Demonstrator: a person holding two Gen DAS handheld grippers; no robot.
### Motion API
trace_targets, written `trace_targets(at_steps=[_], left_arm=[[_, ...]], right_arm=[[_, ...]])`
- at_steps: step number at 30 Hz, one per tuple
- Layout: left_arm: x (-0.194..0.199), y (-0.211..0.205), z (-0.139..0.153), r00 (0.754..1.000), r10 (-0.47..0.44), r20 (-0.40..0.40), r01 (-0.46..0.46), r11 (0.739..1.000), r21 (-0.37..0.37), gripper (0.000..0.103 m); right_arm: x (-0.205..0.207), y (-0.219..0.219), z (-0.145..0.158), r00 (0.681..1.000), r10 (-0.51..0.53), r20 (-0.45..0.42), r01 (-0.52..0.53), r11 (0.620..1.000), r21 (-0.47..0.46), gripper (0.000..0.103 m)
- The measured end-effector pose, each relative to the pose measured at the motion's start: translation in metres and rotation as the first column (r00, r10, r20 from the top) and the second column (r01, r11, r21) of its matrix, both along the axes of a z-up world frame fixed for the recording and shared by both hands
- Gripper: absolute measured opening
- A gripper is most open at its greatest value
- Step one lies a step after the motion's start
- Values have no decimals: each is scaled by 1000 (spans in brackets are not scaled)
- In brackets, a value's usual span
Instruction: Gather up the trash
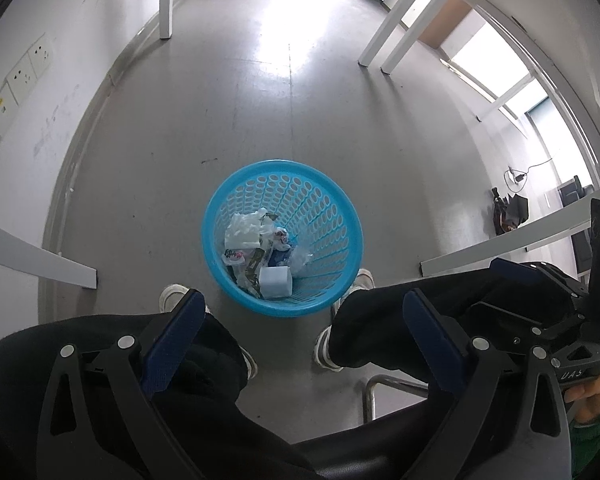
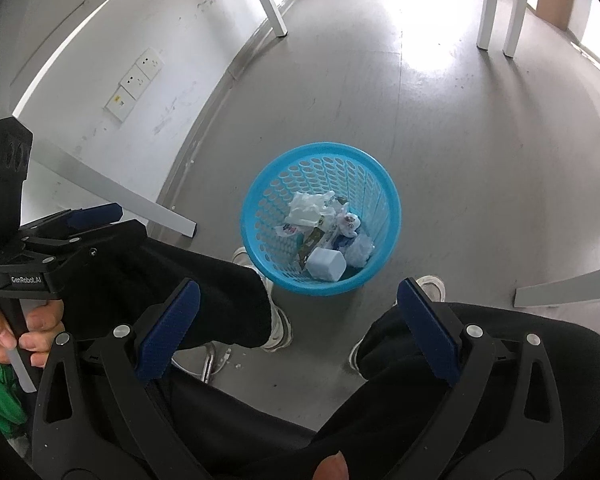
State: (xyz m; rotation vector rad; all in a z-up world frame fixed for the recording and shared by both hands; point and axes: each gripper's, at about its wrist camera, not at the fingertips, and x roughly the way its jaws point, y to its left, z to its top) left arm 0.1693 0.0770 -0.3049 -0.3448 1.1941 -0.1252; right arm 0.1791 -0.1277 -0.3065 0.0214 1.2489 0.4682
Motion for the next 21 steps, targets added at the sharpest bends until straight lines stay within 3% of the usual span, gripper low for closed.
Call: trace_targets(at_steps=[21], left_arm=[[0, -3, -7, 1000, -12, -24, 13, 1000, 27, 97]], right_arm=[[2, 0, -7, 999, -18, -28, 19, 1000, 18, 94]])
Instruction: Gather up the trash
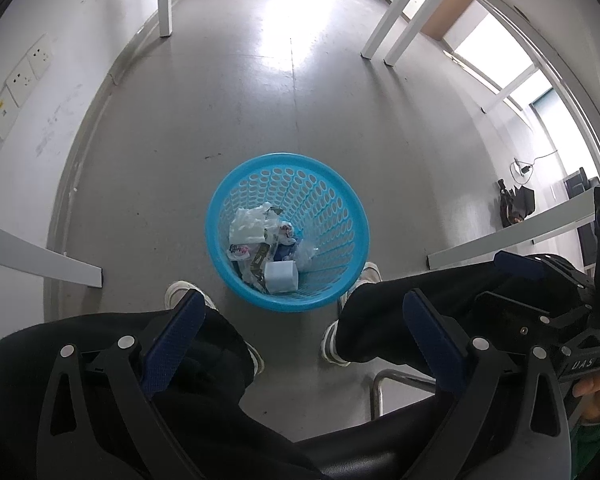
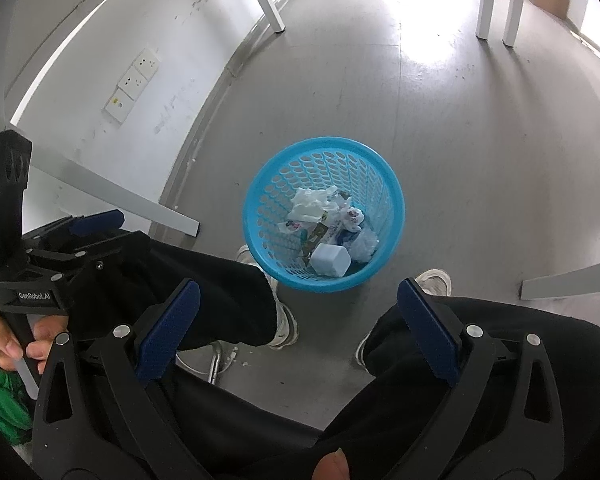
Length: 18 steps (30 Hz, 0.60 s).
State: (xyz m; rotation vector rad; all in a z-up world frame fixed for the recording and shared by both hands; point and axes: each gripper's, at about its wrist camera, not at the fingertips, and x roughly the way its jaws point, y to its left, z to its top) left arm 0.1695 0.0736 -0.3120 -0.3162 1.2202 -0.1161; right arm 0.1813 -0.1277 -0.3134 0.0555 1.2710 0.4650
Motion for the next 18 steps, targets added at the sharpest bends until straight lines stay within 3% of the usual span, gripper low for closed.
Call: trace_targets(at_steps=[18], left_arm=[[-1, -1, -2, 1000, -7, -7, 7, 1000, 6, 97]], right_arm=[[1, -1, -3, 1000, -4, -10, 4, 1000, 13, 94]])
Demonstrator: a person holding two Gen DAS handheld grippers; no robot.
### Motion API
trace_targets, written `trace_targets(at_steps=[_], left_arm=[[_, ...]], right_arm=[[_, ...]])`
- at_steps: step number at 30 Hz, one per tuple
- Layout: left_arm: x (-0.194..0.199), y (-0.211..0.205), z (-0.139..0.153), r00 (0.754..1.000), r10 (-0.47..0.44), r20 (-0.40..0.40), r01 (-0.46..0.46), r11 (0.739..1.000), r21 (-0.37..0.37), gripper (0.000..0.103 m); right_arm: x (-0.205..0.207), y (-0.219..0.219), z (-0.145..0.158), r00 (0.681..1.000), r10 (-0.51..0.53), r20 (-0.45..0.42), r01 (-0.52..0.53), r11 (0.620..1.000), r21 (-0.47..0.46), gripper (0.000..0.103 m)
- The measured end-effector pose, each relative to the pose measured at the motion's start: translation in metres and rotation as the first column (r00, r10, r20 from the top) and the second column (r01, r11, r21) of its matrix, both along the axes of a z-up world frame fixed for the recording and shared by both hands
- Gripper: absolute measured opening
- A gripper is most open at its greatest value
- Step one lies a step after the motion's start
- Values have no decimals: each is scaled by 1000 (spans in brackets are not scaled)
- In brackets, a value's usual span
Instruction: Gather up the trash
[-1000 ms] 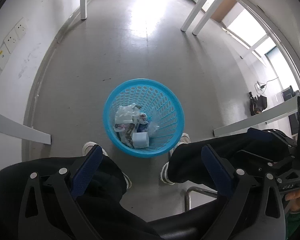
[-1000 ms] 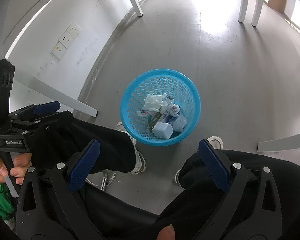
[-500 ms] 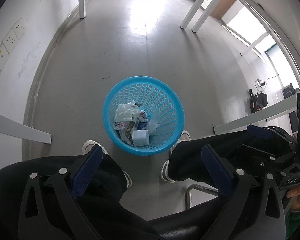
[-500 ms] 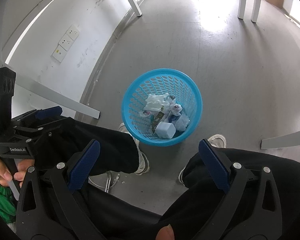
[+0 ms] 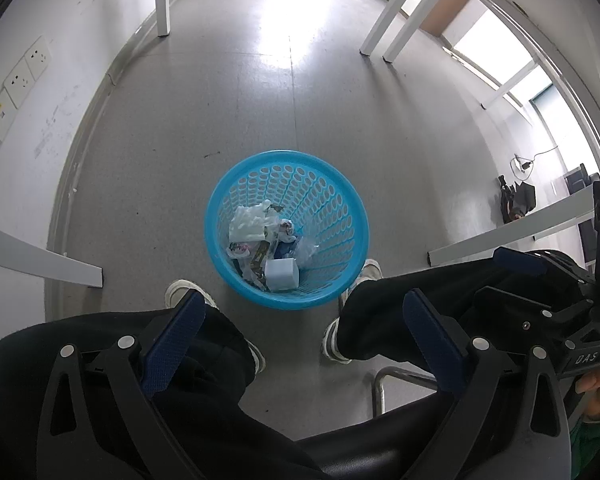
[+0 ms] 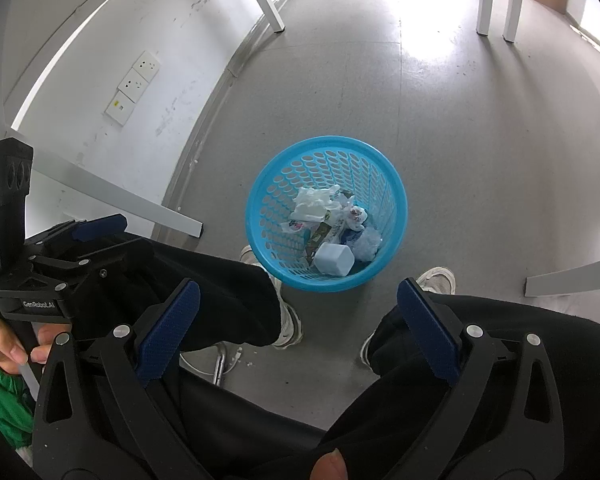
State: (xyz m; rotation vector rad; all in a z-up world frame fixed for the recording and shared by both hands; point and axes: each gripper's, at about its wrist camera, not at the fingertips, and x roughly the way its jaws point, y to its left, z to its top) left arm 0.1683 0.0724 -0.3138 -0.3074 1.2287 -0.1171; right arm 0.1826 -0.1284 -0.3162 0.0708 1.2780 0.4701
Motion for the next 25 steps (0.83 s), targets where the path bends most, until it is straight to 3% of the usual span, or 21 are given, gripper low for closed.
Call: trace_targets(at_steps=[25], left_arm=[[-1, -1, -7, 1000, -2, -17, 2, 1000, -7, 97]], right_arm=[[0, -1, 0, 1000, 0, -2, 0, 1000, 4, 94]])
